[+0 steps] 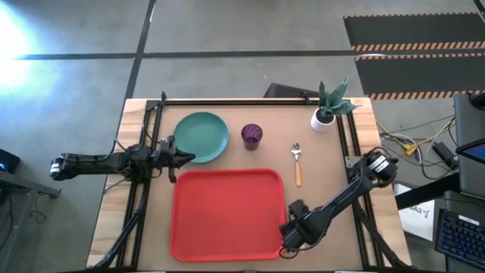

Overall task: Pick and place plate/cup/fork/spoon on tray
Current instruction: Put the orange fork on the right of the red serving tray

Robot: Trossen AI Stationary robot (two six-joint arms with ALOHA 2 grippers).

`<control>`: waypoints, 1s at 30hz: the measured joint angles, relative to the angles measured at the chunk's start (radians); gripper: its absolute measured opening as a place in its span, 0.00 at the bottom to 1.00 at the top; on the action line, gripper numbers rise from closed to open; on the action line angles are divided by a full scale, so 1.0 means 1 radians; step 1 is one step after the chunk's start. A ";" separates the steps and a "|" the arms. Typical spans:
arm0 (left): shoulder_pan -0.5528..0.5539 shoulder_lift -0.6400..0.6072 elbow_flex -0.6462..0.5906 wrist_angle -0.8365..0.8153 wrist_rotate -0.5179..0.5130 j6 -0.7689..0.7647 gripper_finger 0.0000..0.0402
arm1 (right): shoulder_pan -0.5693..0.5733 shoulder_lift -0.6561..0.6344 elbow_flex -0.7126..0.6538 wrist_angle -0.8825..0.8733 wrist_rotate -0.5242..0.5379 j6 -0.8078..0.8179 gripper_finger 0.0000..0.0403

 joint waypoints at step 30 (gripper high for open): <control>0.000 0.001 0.000 0.000 0.000 0.000 0.00 | 0.008 -0.024 0.048 -0.219 0.027 0.066 0.04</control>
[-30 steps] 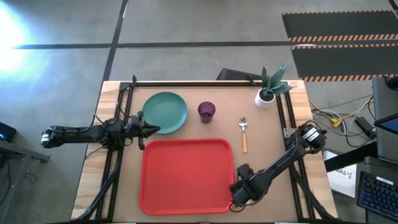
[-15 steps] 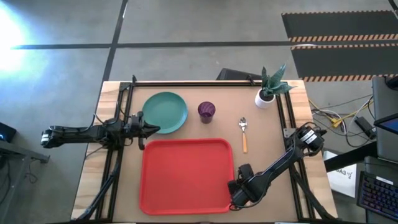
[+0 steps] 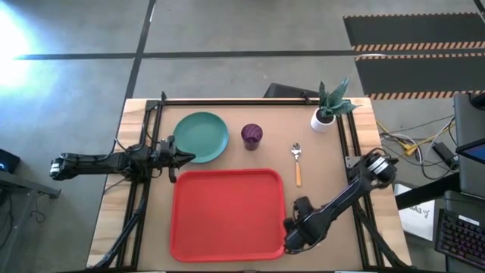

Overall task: Pick and place plate/cup/fork/spoon on tray
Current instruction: Put the orange fork on the right of the red serving tray

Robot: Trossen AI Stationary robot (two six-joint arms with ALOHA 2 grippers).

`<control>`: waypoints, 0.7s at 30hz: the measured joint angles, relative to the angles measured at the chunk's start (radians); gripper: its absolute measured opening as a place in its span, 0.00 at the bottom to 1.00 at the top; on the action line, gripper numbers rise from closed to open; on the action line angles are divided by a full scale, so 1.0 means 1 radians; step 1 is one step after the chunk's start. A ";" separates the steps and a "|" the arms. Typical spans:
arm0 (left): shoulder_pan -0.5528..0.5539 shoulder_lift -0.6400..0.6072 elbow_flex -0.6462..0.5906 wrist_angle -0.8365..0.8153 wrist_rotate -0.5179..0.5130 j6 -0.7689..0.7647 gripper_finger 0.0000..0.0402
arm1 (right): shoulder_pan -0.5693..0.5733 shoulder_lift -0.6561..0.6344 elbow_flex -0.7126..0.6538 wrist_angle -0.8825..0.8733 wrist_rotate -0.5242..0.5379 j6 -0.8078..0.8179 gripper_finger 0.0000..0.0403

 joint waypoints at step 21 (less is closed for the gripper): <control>0.000 0.000 0.000 0.000 0.000 0.000 0.00 | 0.010 0.002 0.261 0.196 0.806 -0.196 0.04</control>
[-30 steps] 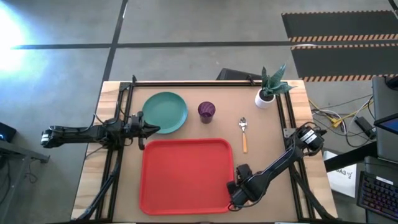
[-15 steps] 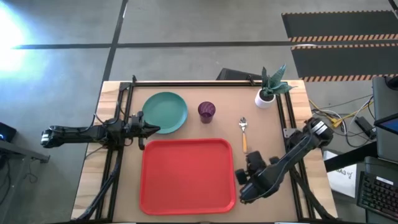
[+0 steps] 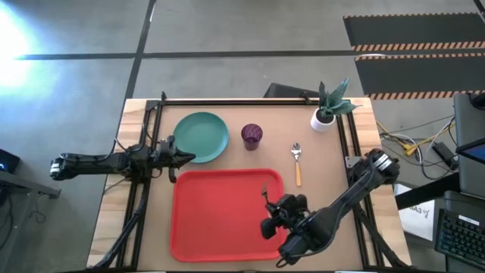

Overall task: Pick and place plate/cup/fork/spoon on tray
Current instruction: Put the orange fork on the right of the red serving tray

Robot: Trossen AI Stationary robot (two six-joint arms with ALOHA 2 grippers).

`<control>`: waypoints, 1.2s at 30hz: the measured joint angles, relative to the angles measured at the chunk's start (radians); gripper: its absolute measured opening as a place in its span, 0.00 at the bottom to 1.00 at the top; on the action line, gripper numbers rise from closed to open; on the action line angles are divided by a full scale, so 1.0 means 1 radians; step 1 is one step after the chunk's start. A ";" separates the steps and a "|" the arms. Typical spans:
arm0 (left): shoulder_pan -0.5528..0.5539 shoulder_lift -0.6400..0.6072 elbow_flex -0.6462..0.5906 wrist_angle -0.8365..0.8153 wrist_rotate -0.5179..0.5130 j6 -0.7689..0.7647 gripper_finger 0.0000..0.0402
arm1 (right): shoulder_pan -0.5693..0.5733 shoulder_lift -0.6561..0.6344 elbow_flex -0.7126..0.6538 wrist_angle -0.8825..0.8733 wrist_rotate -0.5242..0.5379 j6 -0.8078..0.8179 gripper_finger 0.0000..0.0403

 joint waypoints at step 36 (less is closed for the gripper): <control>0.000 -0.001 0.000 0.000 0.000 0.000 0.00 | -0.112 0.224 -0.010 0.057 -0.356 0.139 0.04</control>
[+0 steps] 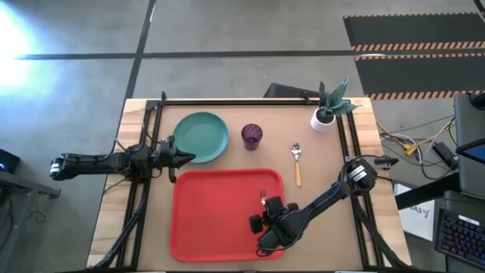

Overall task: Pick and place plate/cup/fork/spoon on tray
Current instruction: Put the orange fork on the right of the red serving tray

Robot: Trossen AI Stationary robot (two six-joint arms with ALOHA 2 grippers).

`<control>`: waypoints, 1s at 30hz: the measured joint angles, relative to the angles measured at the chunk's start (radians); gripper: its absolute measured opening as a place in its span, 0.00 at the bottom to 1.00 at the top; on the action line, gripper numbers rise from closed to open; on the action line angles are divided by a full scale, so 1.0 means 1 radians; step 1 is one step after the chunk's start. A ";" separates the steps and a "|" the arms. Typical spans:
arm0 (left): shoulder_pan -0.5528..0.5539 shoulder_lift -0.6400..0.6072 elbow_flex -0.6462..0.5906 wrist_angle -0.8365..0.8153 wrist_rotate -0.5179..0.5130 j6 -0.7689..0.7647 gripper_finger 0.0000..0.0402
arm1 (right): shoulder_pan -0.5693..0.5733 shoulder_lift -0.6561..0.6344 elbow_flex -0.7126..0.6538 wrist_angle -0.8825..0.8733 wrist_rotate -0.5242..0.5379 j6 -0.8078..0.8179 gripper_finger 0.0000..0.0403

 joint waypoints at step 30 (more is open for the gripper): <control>0.000 0.002 0.000 -0.001 0.000 0.000 0.00 | -0.026 0.000 -0.092 0.059 -0.014 0.064 0.12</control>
